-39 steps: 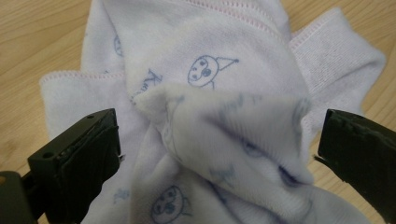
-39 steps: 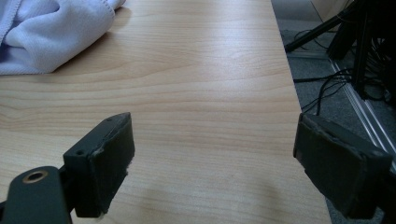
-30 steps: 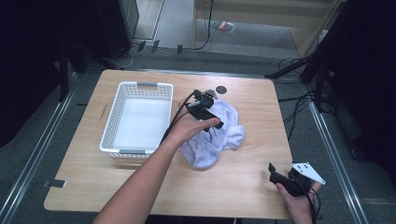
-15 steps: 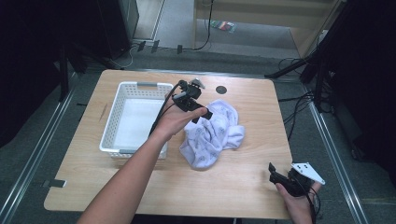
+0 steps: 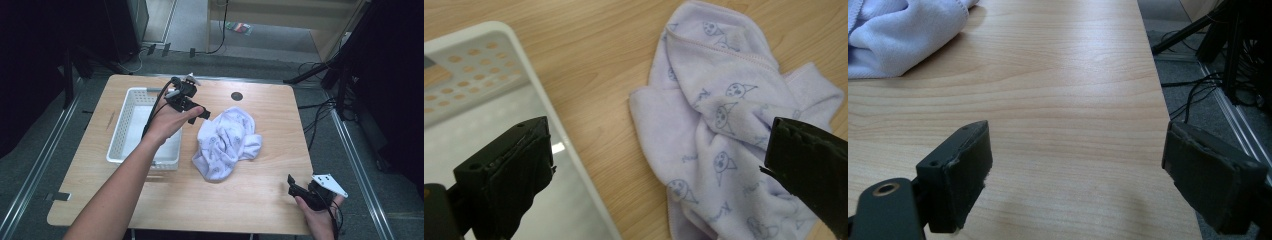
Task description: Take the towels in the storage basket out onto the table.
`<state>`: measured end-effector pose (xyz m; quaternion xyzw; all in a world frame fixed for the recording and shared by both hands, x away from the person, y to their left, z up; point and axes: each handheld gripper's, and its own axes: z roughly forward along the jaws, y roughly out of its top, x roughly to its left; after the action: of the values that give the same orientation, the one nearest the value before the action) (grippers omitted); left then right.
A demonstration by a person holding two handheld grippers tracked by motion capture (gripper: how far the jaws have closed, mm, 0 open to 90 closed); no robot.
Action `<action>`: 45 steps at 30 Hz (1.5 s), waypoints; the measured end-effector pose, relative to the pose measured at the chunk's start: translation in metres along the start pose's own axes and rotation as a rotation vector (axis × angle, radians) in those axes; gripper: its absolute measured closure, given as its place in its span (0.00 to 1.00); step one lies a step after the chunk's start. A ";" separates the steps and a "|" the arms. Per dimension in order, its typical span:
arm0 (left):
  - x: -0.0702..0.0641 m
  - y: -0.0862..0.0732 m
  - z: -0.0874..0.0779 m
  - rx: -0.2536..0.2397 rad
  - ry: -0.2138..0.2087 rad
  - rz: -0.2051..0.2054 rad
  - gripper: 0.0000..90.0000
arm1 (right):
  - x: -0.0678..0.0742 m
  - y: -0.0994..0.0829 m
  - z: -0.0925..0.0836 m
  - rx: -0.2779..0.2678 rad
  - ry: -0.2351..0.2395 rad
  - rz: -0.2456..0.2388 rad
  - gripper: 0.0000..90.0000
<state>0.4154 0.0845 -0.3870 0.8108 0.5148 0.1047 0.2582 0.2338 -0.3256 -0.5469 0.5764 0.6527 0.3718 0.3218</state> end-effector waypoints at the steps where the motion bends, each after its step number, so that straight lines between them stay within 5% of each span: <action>1: 0.003 -0.001 -0.002 -0.004 0.004 -0.004 0.00 | 0.000 0.000 0.000 0.001 -0.001 -0.001 0.14; 19: 0.044 -0.021 -0.025 -0.020 0.056 -0.043 0.00 | 0.000 0.000 0.000 0.002 -0.003 0.000 0.14; 45: 0.111 -0.070 -0.059 -0.063 0.124 -0.136 0.00 | 0.000 0.000 0.001 0.010 -0.009 0.005 0.14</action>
<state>0.3847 0.2255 -0.3851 0.7575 0.5799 0.1532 0.2578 0.2346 -0.3250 -0.5470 0.5812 0.6518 0.3667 0.3207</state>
